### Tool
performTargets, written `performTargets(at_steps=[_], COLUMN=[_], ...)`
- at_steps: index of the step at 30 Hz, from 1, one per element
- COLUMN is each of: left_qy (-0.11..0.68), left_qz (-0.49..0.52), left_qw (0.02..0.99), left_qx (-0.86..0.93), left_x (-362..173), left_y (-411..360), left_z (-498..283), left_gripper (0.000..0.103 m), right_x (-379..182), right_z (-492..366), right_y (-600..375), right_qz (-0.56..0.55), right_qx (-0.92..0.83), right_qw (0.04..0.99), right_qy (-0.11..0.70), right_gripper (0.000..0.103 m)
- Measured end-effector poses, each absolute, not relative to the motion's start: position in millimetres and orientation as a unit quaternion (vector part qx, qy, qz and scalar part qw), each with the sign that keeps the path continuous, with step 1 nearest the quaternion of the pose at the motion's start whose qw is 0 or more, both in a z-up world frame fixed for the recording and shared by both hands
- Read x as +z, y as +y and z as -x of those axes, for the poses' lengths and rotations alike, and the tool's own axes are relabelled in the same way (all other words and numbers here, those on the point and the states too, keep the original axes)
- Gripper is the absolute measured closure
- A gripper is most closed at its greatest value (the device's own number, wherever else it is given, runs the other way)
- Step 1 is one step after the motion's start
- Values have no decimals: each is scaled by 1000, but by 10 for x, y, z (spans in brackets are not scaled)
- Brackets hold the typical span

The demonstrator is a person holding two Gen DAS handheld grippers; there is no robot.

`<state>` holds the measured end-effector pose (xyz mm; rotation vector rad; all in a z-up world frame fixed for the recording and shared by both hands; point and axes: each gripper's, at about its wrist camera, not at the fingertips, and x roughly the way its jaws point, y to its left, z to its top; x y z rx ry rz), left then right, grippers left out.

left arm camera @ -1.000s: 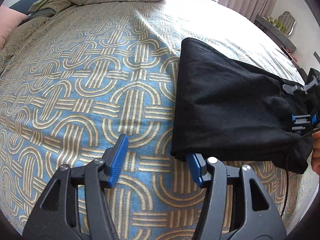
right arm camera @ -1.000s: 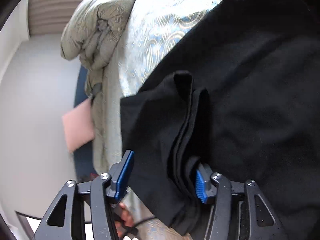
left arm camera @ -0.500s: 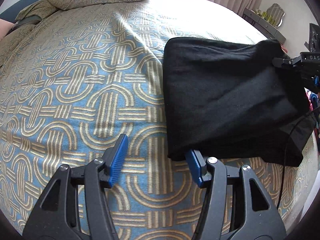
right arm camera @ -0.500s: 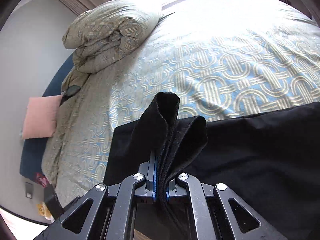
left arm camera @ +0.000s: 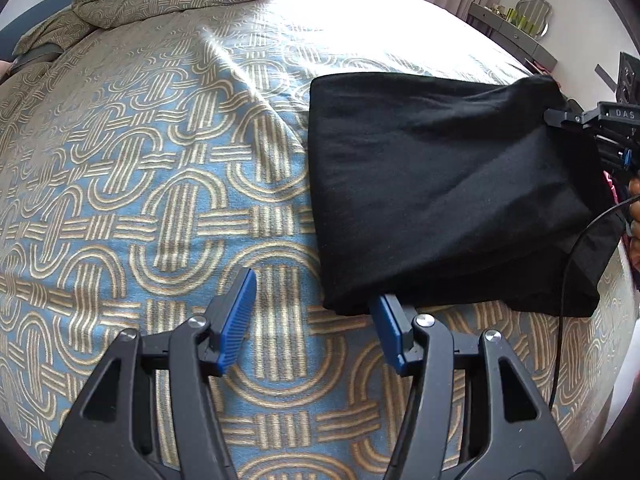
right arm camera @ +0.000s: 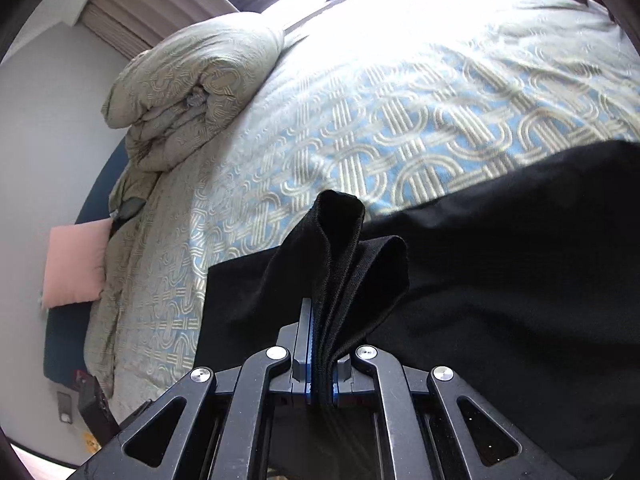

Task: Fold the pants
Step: 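Fold the held edge over the pants with the right gripper and release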

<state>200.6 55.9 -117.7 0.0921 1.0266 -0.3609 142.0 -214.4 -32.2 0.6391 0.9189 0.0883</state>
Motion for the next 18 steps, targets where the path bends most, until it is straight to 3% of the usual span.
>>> performTargets(at_steps=[15,18], left_qy=[494,494], left_qz=[-45,-50], left_qw=[853,853], left_qx=[-160,-158], left_x=[-1189,-1181], left_y=[643,638], left_z=[-1885,-1858], left_gripper=[45,45], right_x=[-744,-760], right_z=[-1321,-1309], right_y=[-2471,-2499], right_qz=[-338,-332], right_qx=[9,-2], right_qw=[821,817], right_qy=[460,472], right_gripper=[94,82])
